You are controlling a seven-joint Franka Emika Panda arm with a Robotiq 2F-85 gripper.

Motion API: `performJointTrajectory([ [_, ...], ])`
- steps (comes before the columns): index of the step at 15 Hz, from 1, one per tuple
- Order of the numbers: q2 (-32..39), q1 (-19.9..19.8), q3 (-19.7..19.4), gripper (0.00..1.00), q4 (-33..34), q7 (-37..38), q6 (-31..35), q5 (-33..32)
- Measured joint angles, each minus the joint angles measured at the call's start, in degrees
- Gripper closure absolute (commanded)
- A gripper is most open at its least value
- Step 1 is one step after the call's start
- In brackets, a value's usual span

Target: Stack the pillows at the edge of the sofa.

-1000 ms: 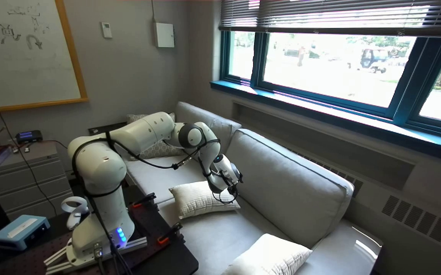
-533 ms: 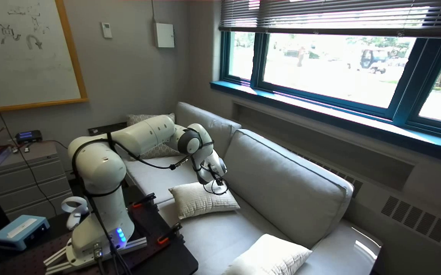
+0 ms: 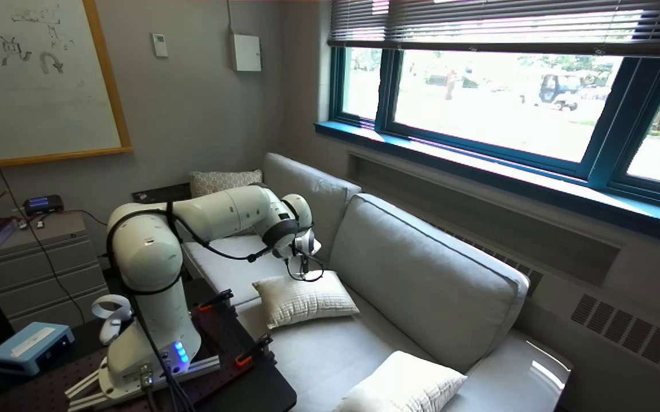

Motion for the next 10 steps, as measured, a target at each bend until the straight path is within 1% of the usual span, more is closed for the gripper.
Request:
performJointTrajectory([
  [3,-0.19,-0.66,2.96,0.00,0.04,-12.59,-9.15,6.98],
  [5,-0.54,0.13,3.12,0.00,1.58,-21.49,-15.85,14.45],
  [7,-1.16,2.48,0.99,0.00,4.81,-30.25,-23.14,24.00],
  [9,-2.11,6.28,-3.94,0.00,8.71,-36.99,-30.68,33.74],
  [10,-2.06,7.97,-6.09,0.00,11.00,-38.81,-35.14,35.82],
])
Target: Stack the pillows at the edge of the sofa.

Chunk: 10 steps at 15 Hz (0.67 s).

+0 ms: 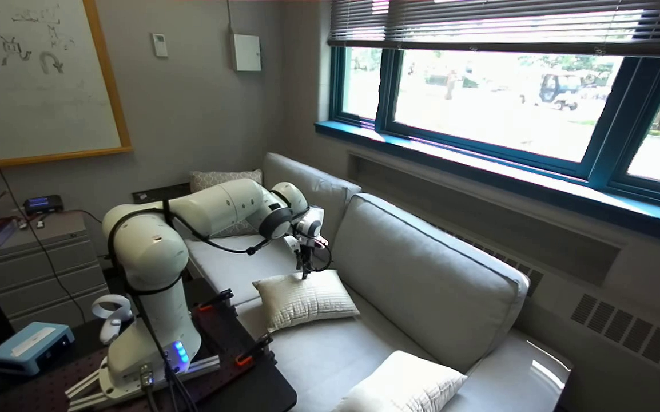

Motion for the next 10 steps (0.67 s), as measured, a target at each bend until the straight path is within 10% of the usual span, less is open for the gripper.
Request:
performJointTrajectory([
  [6,0.69,8.43,-15.97,0.00,7.00,-4.11,-18.58,11.17],
  [10,0.51,13.16,-22.63,0.00,8.47,-2.05,-15.08,11.86],
])
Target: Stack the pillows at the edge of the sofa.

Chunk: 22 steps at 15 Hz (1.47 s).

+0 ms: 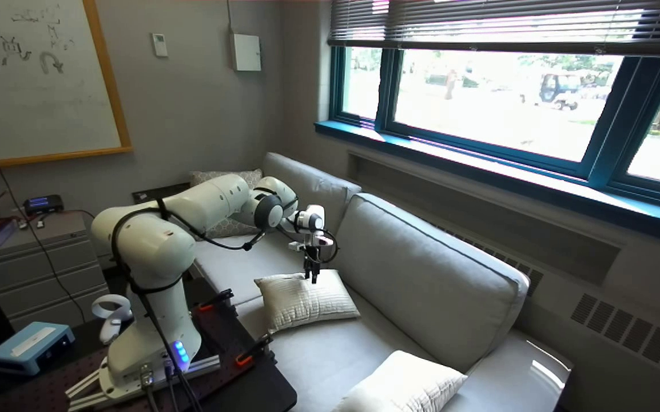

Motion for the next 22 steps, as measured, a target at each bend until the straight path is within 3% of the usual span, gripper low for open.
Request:
performJointTrajectory([
  [8,-0.07,3.89,-2.42,0.00,2.07,6.69,14.84,0.98],
  [17,0.13,4.35,-2.57,0.00,2.06,8.40,17.49,2.34],
  [22,0.40,4.21,-4.04,0.00,1.13,6.91,23.94,1.82],
])
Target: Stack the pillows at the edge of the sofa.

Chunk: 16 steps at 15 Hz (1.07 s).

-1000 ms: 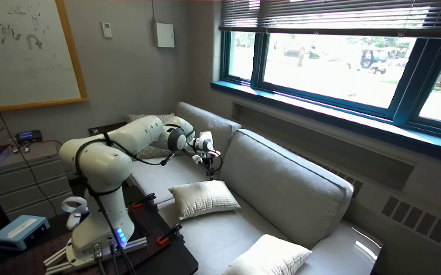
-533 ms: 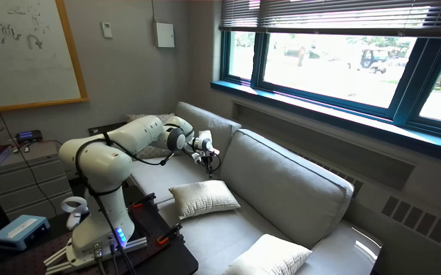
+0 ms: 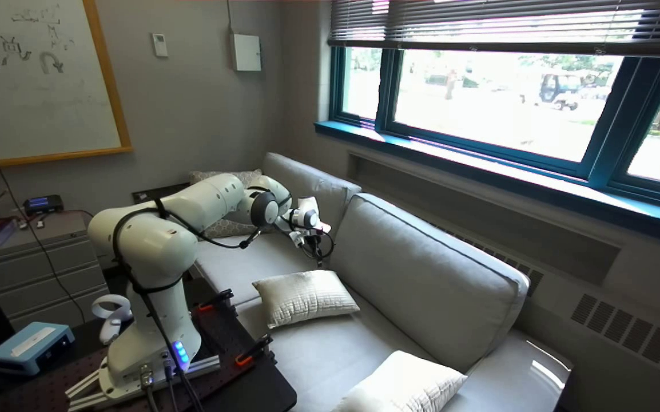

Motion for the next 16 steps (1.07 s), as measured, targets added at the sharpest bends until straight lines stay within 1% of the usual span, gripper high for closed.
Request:
performJointTrajectory([
  [4,0.29,0.79,0.91,0.00,-2.36,-3.05,4.20,0.28],
  [8,0.50,1.43,3.14,0.00,-5.09,-6.37,3.79,1.83],
  [11,0.65,1.79,4.28,0.00,-7.00,-8.90,0.74,2.98],
  [15,0.70,1.99,4.13,0.00,-7.71,-9.87,-5.56,3.37],
  [16,0.69,2.00,3.87,0.25,-7.72,-9.87,-7.29,3.37],
])
